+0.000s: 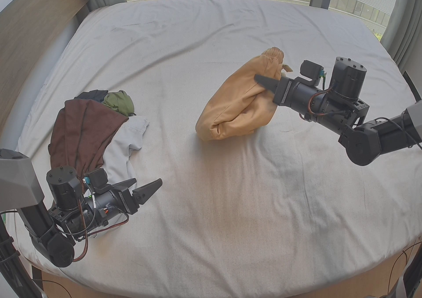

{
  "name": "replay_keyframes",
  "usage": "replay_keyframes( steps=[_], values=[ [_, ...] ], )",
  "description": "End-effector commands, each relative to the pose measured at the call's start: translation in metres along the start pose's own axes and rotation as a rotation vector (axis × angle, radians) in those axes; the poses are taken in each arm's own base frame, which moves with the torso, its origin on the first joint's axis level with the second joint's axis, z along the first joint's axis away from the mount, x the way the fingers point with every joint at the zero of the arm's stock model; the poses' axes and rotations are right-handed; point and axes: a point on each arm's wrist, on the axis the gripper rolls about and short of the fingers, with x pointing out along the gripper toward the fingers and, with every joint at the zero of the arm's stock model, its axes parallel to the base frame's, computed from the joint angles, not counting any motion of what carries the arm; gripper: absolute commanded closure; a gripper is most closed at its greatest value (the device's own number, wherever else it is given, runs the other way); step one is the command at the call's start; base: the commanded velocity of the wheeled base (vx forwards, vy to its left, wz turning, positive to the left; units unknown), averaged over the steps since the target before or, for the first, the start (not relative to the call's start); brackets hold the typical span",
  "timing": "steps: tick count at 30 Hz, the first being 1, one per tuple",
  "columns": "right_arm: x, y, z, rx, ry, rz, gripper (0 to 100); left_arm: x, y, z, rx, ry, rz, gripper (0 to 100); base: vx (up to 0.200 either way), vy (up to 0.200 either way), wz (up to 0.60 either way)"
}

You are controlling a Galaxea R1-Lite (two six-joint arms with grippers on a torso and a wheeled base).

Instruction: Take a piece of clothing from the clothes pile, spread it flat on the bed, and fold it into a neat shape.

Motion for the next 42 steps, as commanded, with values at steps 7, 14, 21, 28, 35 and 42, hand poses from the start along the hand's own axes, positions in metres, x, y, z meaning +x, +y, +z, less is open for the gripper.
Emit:
replay_keyframes(
  steps=[7, 14, 21, 28, 35, 42],
  values=[
    [0.026, -0.007, 0.013, 0.004, -0.044, 0.000, 100, 0.000, 0.000, 0.000, 0.000, 0.001, 0.000, 0, 0.000, 0.000, 0.00],
    [0.039, -0.006, 0.025, 0.001, -0.061, 0.001, 100, 0.000, 0.000, 0.000, 0.000, 0.001, 0.000, 0, 0.000, 0.000, 0.00],
    [0.060, -0.010, 0.031, 0.018, -0.115, -0.012, 100, 0.000, 0.000, -0.001, -0.003, 0.006, 0.001, 0, 0.000, 0.000, 0.00],
    [0.077, -0.015, 0.038, 0.015, -0.150, -0.008, 100, -0.001, -0.001, -0.002, -0.005, 0.009, 0.000, 0, 0.000, 0.000, 0.00],
    [0.092, -0.026, 0.033, 0.037, -0.151, -0.049, 100, -0.002, 0.000, -0.004, -0.008, 0.017, 0.004, 0, 0.000, 0.000, 0.00],
    [0.105, -0.046, -0.007, 0.068, -0.083, -0.123, 100, -0.002, 0.000, -0.005, -0.011, 0.022, 0.004, 0, 0.000, 0.000, 0.00]
  ],
)
